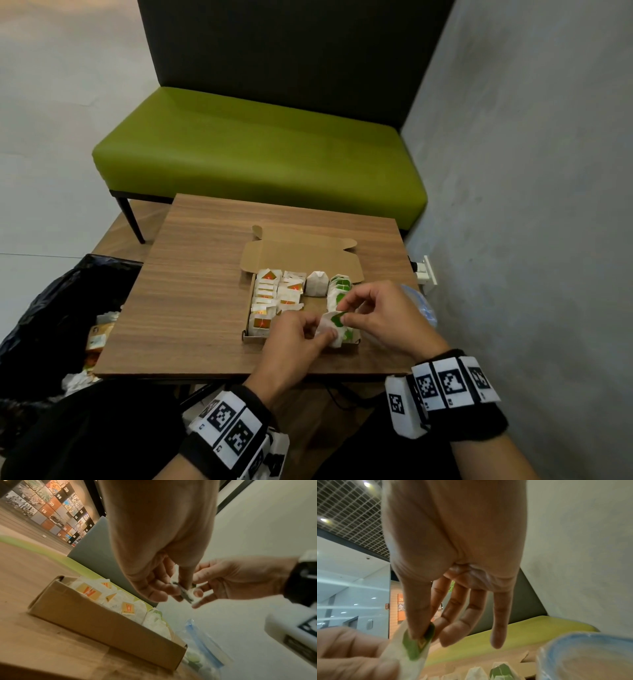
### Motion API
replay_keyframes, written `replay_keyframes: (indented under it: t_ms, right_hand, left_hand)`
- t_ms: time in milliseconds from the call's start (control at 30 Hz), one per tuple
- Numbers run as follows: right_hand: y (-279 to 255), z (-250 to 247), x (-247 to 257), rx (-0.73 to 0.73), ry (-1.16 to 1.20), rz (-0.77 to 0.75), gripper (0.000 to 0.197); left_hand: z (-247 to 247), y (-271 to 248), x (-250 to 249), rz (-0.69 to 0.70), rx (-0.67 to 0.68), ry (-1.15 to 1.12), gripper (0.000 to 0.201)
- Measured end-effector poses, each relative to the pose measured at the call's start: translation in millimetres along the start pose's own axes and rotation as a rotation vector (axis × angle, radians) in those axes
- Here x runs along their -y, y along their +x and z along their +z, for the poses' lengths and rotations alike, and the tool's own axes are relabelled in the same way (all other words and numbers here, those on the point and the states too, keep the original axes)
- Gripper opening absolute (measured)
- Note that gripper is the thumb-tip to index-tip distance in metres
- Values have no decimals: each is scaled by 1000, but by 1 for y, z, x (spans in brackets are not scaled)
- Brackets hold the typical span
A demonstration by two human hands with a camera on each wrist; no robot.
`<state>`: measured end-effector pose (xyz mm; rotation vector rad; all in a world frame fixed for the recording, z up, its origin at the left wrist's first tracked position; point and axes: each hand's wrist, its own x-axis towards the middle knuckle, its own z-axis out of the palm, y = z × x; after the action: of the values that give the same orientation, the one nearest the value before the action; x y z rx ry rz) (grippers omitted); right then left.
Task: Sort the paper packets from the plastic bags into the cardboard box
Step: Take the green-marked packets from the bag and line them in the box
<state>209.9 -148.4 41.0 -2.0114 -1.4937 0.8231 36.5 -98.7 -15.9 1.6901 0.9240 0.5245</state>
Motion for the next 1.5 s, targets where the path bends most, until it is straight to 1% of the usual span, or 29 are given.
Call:
replay_keyframes:
  t_ms: [67,167,233,333,433,500,567,667,767,900,1000,1200,1300,1400,1500]
  right_hand:
    - [10,1,5,10,-79,-4,10]
    - [31,6,9,-61,-200,-10,8]
    - [46,11,10,-114,-316,-4,7]
    - [70,20,6,-130,-408,-1,6]
    - [87,26,-1,-51,-450,33,7]
    - [95,29,-4,10,-465,62,8]
    - [103,33,-7,30,-484,92,9]
    - [114,44,-11,-2,-559,106,7]
    - [118,51,-14,-82,-600,110,6]
    - [118,55,-19,-149,-611,129,8]
    - [117,55,-21,-189,-570,152,8]
    - [108,47,-13,-190,-479,137,16]
    - [98,34,-11,-219,-435,143,14]
    - [75,12,-9,-235,-345,179,10]
    - [34,-19,-17,-319,-253,209,15]
  left_hand:
    - [-1,0,1,-4,-51,64,21]
    - [-2,-2,5,-44,-111,155,44]
    - [-1,-3,8,-87,-103,179,53]
    - [2,-3,11,-106,-7,185,48]
    - [3,-3,16,-99,72,185,41]
    - [2,-2,20,-100,98,184,35]
    - [0,0,24,-104,108,182,33]
    - [-2,3,29,-113,120,182,31]
    - [-2,4,31,-125,136,174,29]
    - [-1,6,30,-129,139,184,25]
    - [2,6,29,-136,137,190,24]
    - [6,5,23,-155,149,173,21]
    - [8,6,20,-167,163,175,21]
    - [10,5,17,-170,198,158,21]
    - [17,6,8,-129,225,145,19]
